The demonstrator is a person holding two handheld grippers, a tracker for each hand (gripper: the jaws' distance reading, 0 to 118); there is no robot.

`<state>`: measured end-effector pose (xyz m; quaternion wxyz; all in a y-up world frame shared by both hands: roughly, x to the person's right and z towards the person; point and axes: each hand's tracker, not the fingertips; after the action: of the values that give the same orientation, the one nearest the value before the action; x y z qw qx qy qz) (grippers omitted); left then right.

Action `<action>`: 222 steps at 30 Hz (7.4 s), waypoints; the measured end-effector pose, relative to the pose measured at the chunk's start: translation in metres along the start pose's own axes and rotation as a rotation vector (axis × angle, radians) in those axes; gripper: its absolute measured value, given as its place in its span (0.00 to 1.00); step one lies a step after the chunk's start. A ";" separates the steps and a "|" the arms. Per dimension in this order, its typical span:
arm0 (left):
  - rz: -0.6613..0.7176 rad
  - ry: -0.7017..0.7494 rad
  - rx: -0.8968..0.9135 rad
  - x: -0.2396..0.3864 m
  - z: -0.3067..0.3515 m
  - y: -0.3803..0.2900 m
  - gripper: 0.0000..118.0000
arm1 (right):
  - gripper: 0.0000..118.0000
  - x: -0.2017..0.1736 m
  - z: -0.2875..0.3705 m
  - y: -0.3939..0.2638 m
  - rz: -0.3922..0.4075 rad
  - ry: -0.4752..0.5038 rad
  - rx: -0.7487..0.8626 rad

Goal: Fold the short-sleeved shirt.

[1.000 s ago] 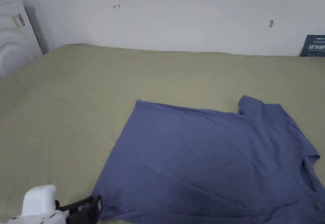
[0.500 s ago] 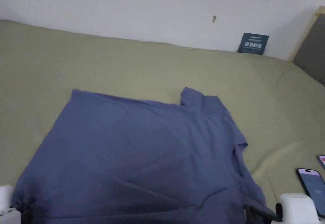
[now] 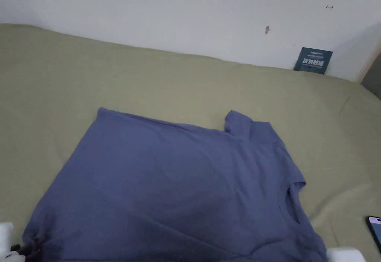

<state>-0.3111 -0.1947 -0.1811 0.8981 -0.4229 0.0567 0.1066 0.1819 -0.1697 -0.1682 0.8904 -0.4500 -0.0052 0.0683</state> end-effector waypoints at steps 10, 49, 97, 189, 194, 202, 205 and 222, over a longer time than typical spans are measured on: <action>0.038 -0.087 0.023 0.002 0.006 0.062 0.09 | 0.02 0.022 0.025 0.056 -0.076 0.039 0.173; 0.093 -0.121 0.338 -0.012 0.017 0.022 0.34 | 0.00 -0.020 0.042 0.022 -0.082 0.088 0.568; -0.003 -0.290 -0.035 -0.014 -0.044 0.096 0.10 | 0.04 0.051 -0.035 0.015 -0.072 0.117 0.074; -0.232 -0.099 -0.368 0.060 -0.174 0.227 0.05 | 0.00 0.058 -0.248 0.301 0.057 0.115 -0.324; -0.235 -0.114 -0.349 0.057 -0.169 0.227 0.05 | 0.00 0.040 -0.199 0.301 0.139 0.151 -0.202; -0.308 -0.287 -0.153 0.039 -0.080 0.229 0.05 | 0.00 0.059 -0.073 0.270 0.048 0.280 0.055; -0.363 -0.311 -0.084 0.031 -0.041 0.217 0.05 | 0.00 0.068 -0.031 0.247 0.065 0.312 0.111; -0.306 -0.409 -0.107 -0.055 0.034 0.056 0.05 | 0.00 0.076 0.039 0.010 -0.074 0.346 0.078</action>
<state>-0.3780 -0.1421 -0.1908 0.8729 -0.4431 -0.1964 0.0555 0.2530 -0.1235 -0.1570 0.8967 -0.4197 0.1341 -0.0428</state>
